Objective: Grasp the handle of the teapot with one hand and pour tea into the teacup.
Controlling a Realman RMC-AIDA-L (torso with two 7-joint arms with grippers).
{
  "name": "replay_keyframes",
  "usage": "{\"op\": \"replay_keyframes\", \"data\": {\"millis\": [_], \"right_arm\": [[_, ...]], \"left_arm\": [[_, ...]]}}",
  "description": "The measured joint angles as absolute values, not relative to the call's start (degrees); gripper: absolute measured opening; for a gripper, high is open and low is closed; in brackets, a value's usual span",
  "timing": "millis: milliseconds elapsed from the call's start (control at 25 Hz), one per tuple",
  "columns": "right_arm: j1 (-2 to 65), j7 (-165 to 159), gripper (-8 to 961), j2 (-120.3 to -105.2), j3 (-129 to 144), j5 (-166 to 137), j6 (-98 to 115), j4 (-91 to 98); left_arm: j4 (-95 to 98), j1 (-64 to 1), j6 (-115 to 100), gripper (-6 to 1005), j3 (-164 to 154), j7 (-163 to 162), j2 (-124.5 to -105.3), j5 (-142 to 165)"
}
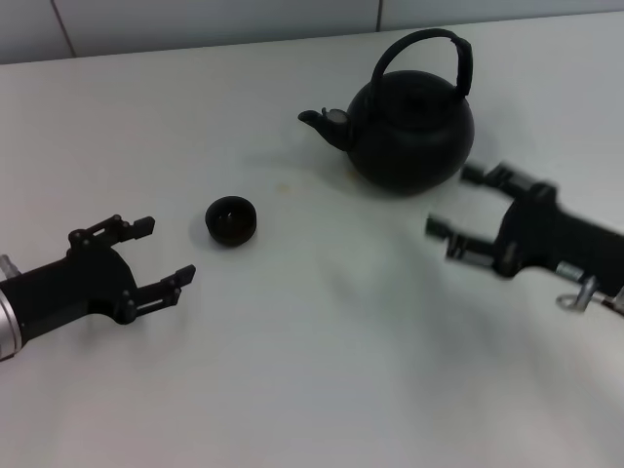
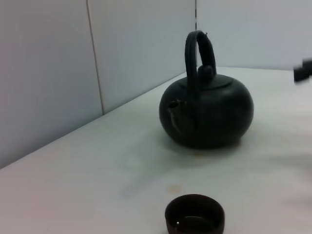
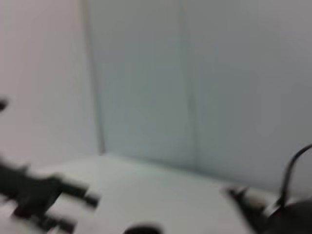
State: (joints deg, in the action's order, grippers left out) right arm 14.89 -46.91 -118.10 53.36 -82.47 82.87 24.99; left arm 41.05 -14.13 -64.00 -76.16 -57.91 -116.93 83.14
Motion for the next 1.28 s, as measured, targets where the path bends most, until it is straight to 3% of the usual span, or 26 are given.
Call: {"op": "replay_keyframes", "data": {"millis": [120, 1280], "right_arm": [[15.17, -50.27, 825, -119.03, 53.25, -90.27, 80.88, 28.84], [18.93, -57.01, 825, -119.0, 53.51, -95.47, 79.9, 33.84]], "left_arm": [[41.2, -13.88, -64.19, 799, -76.15, -57.84, -116.99, 83.14], [41.58, -12.83, -65.37, 799, -76.56, -57.88, -117.12, 83.65]]}}
